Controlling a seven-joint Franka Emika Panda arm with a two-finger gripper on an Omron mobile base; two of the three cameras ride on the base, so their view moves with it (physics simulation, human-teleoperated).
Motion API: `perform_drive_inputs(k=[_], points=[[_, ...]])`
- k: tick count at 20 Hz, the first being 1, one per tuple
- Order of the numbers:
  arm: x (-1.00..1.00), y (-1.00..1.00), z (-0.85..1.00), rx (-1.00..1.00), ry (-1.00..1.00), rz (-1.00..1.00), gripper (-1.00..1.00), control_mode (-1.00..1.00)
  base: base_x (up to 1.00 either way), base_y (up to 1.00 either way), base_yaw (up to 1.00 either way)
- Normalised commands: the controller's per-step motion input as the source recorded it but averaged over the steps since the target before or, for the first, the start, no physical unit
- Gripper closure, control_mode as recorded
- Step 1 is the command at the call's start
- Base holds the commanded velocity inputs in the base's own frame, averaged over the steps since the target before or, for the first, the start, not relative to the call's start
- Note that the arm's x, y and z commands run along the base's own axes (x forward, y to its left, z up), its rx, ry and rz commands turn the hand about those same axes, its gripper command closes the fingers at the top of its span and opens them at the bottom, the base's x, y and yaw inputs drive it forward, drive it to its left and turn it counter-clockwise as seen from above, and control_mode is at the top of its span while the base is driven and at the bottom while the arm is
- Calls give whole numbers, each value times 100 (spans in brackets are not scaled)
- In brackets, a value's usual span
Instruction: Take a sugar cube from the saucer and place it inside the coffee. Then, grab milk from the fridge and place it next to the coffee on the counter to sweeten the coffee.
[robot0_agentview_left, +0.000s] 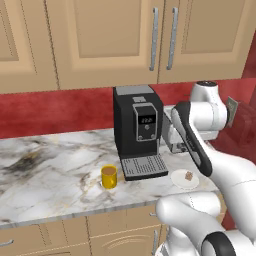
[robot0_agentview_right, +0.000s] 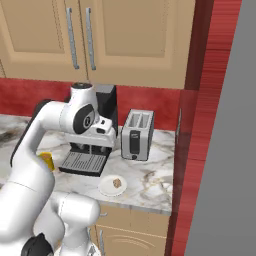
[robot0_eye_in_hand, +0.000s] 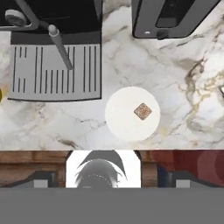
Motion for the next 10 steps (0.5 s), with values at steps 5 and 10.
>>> perform_drive_inputs(k=[5,10], points=[[8,-66,-100,0,17,17,-100,-100,0,0,0],[0,-25,-66,-2,1,13,-100,-100,0,0,0]])
